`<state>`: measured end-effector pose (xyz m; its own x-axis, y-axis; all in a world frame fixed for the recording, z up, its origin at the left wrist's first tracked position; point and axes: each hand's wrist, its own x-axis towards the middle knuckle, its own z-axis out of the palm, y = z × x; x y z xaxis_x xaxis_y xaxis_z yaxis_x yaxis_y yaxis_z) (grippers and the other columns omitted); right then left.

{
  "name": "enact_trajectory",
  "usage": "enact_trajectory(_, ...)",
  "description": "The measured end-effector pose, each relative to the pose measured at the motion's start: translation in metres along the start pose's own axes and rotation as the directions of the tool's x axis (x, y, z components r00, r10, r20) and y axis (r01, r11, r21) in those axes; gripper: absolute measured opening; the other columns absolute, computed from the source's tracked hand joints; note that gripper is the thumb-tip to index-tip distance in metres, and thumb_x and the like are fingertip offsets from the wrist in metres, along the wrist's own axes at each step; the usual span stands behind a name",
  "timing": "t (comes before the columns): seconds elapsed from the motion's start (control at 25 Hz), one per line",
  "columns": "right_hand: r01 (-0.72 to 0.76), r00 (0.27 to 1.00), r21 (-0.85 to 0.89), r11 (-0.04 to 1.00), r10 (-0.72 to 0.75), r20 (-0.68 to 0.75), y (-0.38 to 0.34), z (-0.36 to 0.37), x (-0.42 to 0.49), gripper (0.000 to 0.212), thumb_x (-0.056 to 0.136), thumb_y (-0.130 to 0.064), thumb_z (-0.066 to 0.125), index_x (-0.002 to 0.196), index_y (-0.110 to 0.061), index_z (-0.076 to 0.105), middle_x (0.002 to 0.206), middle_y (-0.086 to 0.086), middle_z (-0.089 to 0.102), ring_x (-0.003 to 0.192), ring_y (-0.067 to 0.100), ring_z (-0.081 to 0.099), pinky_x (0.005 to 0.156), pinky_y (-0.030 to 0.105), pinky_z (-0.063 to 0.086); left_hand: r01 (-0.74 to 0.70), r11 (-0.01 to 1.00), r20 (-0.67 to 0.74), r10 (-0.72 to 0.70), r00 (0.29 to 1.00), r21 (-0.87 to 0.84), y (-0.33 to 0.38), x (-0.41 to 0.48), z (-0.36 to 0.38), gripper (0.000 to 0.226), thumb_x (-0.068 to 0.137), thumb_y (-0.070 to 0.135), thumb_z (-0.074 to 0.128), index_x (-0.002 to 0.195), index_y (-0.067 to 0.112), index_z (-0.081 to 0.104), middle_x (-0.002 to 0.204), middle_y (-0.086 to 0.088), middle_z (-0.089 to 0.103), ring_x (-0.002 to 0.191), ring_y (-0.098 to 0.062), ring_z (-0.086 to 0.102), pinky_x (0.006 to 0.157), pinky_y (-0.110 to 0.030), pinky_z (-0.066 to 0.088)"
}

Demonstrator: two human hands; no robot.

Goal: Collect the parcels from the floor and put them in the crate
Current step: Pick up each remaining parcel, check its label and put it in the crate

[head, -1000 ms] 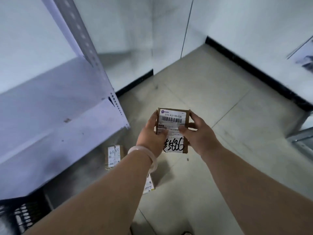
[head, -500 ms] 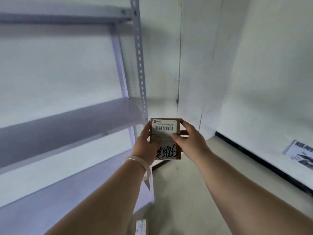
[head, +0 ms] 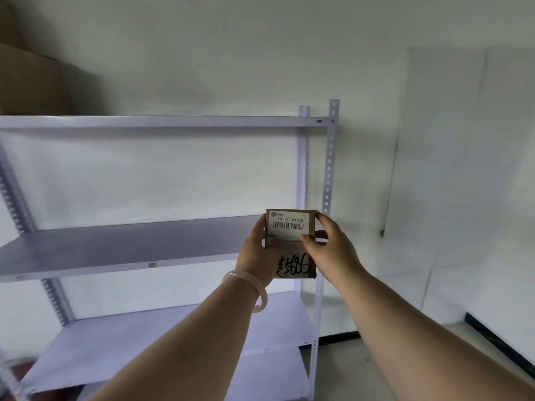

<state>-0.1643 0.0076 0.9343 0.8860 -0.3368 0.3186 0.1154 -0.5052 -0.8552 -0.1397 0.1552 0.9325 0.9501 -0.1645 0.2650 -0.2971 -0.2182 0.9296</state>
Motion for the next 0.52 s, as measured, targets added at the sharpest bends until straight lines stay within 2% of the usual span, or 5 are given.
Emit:
enact_trajectory(0.12,0.035,0.996,0.028,0.999,-0.037,0.081,-0.026,0.031,-0.012,0.058,0.088,-0.038,0.061,0.141,-0.038,0.036,0.123,0.0,0.058,0.099,0.013,0.056,0.063,0.02,0.041,0.015,0.999,-0.087,-0.013,0.996,0.028,0.0,-0.019,-0.044,0.058,0.092,0.004,0.041,0.139,0.037,0.038,0.112,0.009,0.058,0.093,-0.01,0.059,0.051,-0.008,0.045)
enact_trajectory(0.32,0.087,0.981,0.075,0.993,-0.098,0.169,-0.073,0.097,-0.028,0.059,0.088,-0.037,0.062,0.141,-0.038,0.036,0.122,0.001,0.058,0.098,0.019,0.057,0.071,0.028,0.048,0.068,0.992,-0.23,-0.042,0.972,0.109,-0.016,-0.033,-0.125,0.057,0.093,0.015,0.045,0.142,0.04,0.034,0.117,0.006,0.06,0.099,-0.017,0.061,0.068,-0.023,0.05)
enact_trajectory(0.44,0.121,0.964,0.096,0.988,-0.14,0.225,-0.104,0.149,-0.041,0.06,0.087,-0.036,0.063,0.14,-0.038,0.037,0.122,0.001,0.059,0.101,0.021,0.059,0.081,0.037,0.054,0.086,0.987,-0.303,-0.043,0.952,0.133,-0.03,-0.046,-0.184,0.056,0.093,0.018,0.046,0.143,0.039,0.033,0.119,0.005,0.06,0.1,-0.019,0.061,0.07,-0.028,0.051)
enact_trajectory(0.52,0.131,0.952,0.111,0.985,-0.156,0.265,-0.127,0.19,-0.054,0.06,0.086,-0.036,0.063,0.14,-0.039,0.038,0.121,0.0,0.059,0.103,0.022,0.06,0.085,0.041,0.054,0.104,0.985,-0.352,-0.048,0.935,0.141,-0.044,-0.056,-0.228,0.055,0.094,0.018,0.046,0.143,0.039,0.034,0.117,0.006,0.06,0.098,-0.019,0.06,0.066,-0.024,0.05)
